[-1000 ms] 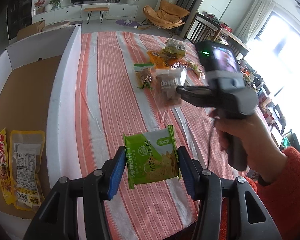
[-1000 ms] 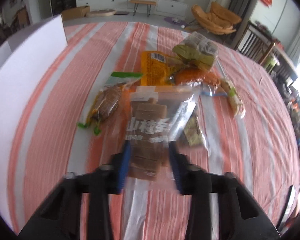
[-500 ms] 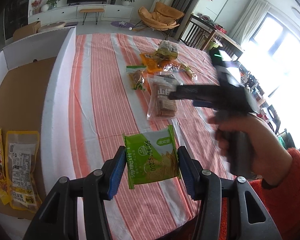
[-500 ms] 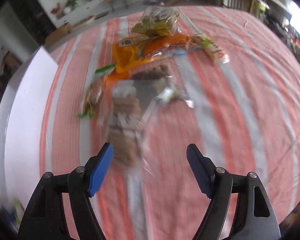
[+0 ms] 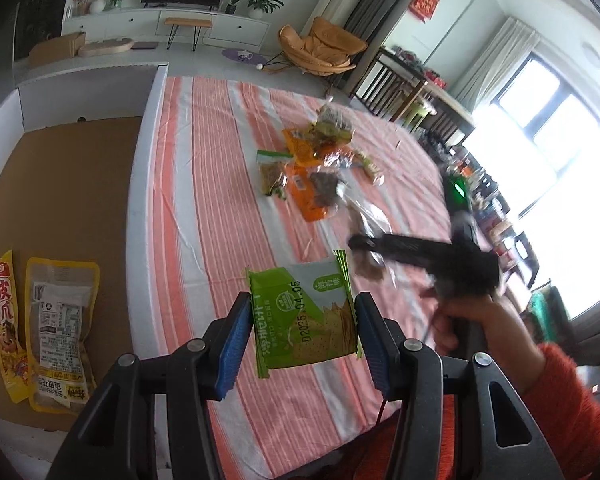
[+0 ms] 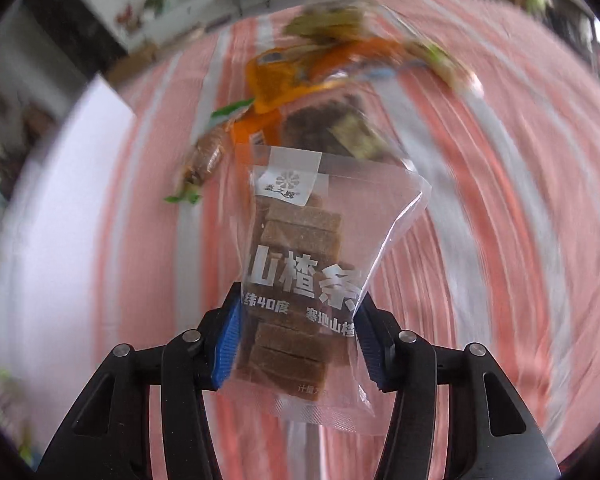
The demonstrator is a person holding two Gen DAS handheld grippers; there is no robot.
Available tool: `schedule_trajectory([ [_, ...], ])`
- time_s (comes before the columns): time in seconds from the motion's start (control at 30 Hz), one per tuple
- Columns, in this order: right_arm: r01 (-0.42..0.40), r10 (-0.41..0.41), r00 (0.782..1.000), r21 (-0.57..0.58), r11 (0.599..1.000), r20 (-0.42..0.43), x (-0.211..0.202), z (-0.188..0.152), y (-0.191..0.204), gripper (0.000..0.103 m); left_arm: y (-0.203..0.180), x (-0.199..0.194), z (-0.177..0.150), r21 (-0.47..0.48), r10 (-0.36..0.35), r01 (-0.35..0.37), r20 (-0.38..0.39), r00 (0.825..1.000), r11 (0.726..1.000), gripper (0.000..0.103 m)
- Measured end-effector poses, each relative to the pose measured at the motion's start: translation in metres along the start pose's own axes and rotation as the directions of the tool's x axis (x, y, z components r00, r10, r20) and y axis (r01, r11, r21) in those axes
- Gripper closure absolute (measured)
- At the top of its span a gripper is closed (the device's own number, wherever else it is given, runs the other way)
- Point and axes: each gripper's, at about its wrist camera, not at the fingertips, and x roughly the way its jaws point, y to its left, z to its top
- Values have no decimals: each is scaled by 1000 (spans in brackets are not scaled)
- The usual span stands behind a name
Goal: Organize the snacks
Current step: 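Grasp the hawthorn strip bag with the right tool while the left tool carries the packet boxward, then open both tools over the cardboard box to drop the packet and hawthorn bag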
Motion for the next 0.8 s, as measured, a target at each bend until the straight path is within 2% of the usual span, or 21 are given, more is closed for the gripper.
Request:
schedule_trajectory([
  [0.07, -58, 57, 998, 47, 997, 16, -19, -7, -9, 49, 9, -11, 6, -25, -9, 10, 17, 1000, 1000, 52],
  [0.13, -124, 122, 992, 47, 991, 45, -39, -10, -1, 49, 27, -29, 12, -56, 12, -9, 50, 999, 998, 52],
  [0.2, -207, 205, 977, 33, 978, 65, -56, -11, 21, 49, 50, -50, 18, -91, 75, -67, 89, 993, 994, 52],
  [0.27, -291, 292, 953, -23, 956, 81, -74, -9, 57, 49, 72, -65, 20, -125, 150, -135, 116, 982, 983, 52],
  [0.37, -428, 439, 897, -138, 893, 58, -91, -5, 134, 49, 113, -86, 15, -206, 281, -251, 132, 951, 946, 52],
  [0.43, -491, 505, 863, -217, 844, 10, -90, -8, 191, 48, 139, -97, 5, -252, 392, -352, 126, 911, 901, 50],
  [0.47, -510, 523, 852, -252, 822, -20, -85, -11, 218, 47, 150, -98, 0, -273, 438, -396, 115, 891, 877, 44],
  [0.5, -518, 528, 848, -290, 805, -48, -77, -17, 245, 42, 166, -98, -7, -311, 490, -444, 83, 868, 840, 37],
  [0.53, -516, 524, 849, -322, 794, -67, -68, -21, 264, 38, 177, -98, -12, -337, 503, -456, 62, 862, 824, 22],
  [0.57, -500, 503, 859, -364, 786, -95, -56, -26, 284, 30, 186, -98, -18, -363, 507, -459, 44, 861, 811, 20],
  [0.63, -427, 418, 901, -421, 800, -120, -34, -36, 307, 29, 201, -100, -29, -408, 506, -456, 17, 862, 791, 20],
  [0.67, -386, 385, 918, -446, 808, -98, -30, -41, 308, 29, 204, -103, -31, -415, 503, -450, 20, 864, 791, 20],
  [0.73, -360, 375, 925, -466, 809, -62, -31, -44, 295, 29, 197, -107, -33, -402, 513, -451, 54, 857, 796, 20],
  [0.77, -331, 356, 934, -470, 818, -38, -33, -44, 282, 29, 191, -107, -32, -387, 514, -452, 69, 855, 804, 20],
  [0.8, -282, 322, 947, -471, 836, 4, -34, -44, 263, 29, 181, -105, -28, -362, 499, -439, 87, 862, 822, 20],
])
